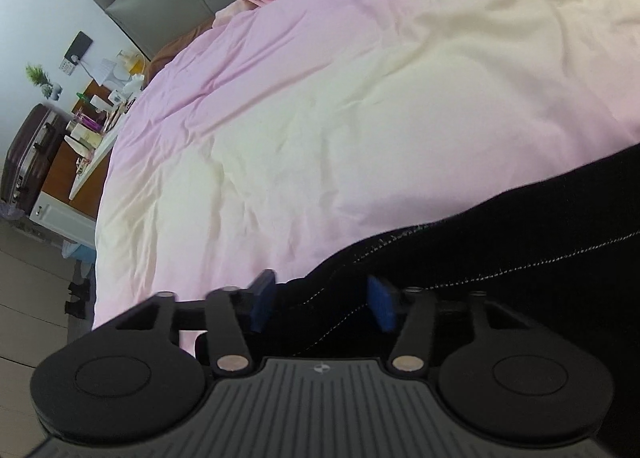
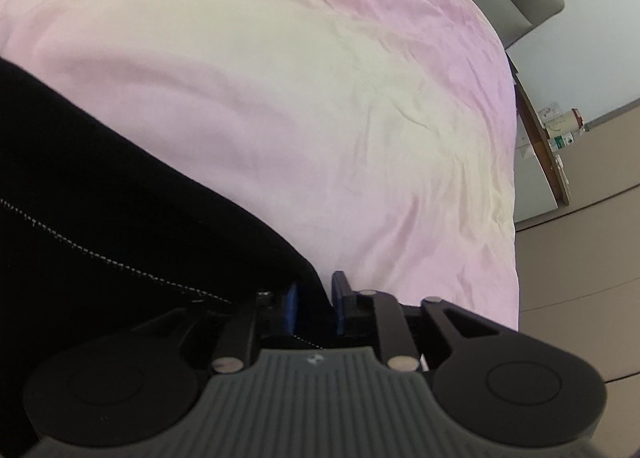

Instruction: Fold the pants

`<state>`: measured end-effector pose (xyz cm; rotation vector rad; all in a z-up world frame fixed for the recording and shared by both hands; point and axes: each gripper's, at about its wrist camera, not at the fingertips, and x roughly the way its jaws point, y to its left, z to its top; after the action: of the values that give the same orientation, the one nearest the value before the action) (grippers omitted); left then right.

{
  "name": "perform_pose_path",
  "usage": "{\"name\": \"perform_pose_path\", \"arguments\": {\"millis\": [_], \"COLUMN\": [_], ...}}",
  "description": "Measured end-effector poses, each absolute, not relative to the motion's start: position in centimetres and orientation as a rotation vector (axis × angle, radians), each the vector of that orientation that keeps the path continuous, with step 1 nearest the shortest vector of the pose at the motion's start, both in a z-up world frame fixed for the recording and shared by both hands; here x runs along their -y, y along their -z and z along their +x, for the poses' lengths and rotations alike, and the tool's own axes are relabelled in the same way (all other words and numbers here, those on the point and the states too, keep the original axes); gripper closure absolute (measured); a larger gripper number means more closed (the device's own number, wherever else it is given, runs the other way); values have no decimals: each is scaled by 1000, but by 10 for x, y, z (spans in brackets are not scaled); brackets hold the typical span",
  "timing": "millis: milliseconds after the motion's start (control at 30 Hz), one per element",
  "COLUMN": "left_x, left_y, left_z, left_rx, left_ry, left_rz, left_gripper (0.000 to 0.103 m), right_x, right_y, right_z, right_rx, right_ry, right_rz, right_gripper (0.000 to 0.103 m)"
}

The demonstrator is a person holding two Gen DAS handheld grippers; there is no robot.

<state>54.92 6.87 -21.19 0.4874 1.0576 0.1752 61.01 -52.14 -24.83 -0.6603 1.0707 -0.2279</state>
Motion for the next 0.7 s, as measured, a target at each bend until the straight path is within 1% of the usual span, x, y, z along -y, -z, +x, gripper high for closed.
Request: {"name": "perform_pose_path", "arguments": {"millis": [33, 100, 200, 267, 367, 400, 567, 667, 700], "left_x": [-72, -78, -83, -82, -79, -78, -80, -83, -84], "left_y": [204, 182, 148, 137, 139, 142, 162, 171, 174], "left_z": [546, 535, 517, 503, 480, 473, 433, 414, 408], "left_rx": [-1033, -950, -872, -874, -912, -929, -969, -1014, -1027], "left_ry": [-169, -155, -123, -90, -68, -64, -90, -105, -118], "left_rz": [452, 372, 217, 148, 102, 88, 26, -28, -39], "left_gripper": [26, 26, 25, 25, 25, 25, 25, 25, 26], "right_x": [528, 548, 583, 607, 646, 657, 697, 708, 712], "right_y": [239, 217, 181, 164, 154, 156, 193, 224, 234], "right_z": [608, 600, 577, 556, 518, 508, 464, 450, 448], "right_rx": [-1055, -1021, -972, -949, -917, -912, -889, -857, -852], "right_ry": [251, 282, 306, 327, 366, 375, 412, 401, 402], "right_rz": [-623, -488, -244, -99, 127, 191, 529, 723, 774], "right_gripper": [43, 20, 21, 25, 36, 39, 48, 59, 64]}}
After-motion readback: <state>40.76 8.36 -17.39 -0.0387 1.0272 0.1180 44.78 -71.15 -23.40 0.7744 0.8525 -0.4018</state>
